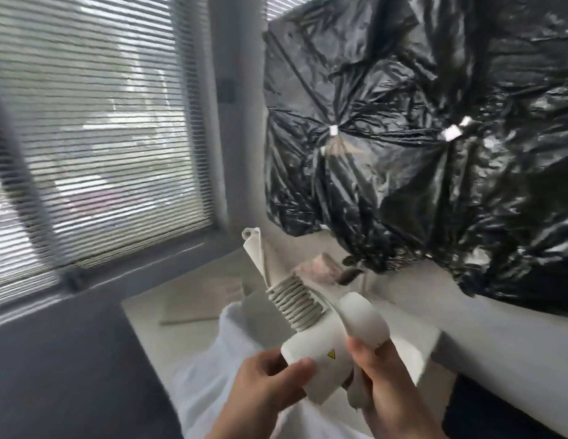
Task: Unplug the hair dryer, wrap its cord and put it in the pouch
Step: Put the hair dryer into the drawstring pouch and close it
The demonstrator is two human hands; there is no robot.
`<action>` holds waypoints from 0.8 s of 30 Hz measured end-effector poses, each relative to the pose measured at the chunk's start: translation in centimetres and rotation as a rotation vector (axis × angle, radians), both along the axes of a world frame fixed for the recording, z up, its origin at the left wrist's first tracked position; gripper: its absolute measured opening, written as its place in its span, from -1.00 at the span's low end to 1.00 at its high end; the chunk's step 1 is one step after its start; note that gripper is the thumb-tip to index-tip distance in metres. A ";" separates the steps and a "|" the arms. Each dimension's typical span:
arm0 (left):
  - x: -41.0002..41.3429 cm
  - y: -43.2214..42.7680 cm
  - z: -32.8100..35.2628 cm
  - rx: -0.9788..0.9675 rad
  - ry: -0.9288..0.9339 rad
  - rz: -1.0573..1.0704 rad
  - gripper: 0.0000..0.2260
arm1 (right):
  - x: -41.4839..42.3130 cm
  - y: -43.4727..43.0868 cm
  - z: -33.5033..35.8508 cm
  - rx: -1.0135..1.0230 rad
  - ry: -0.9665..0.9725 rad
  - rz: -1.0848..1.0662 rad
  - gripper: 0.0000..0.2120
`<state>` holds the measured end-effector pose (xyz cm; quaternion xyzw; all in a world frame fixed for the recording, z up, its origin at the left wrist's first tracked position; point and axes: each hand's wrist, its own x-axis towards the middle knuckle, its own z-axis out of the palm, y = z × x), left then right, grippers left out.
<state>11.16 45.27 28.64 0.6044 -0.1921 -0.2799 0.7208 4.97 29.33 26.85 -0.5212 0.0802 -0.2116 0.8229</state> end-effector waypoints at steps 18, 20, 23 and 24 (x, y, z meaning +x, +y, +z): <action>28.3 13.4 -3.5 -0.013 0.175 0.061 -0.61 | 27.7 14.4 -2.4 -0.023 0.178 -0.034 -0.35; 31.0 14.8 -4.0 0.004 0.191 0.028 -0.61 | 30.0 15.7 -2.8 0.002 0.197 -0.033 -0.39; 34.0 15.4 -5.1 0.045 0.228 -0.037 -0.63 | 32.5 17.0 -4.0 0.057 0.215 -0.096 -0.44; 34.7 15.1 -5.5 0.065 0.234 -0.068 -0.63 | 33.1 17.1 -4.5 0.072 0.222 -0.125 -0.48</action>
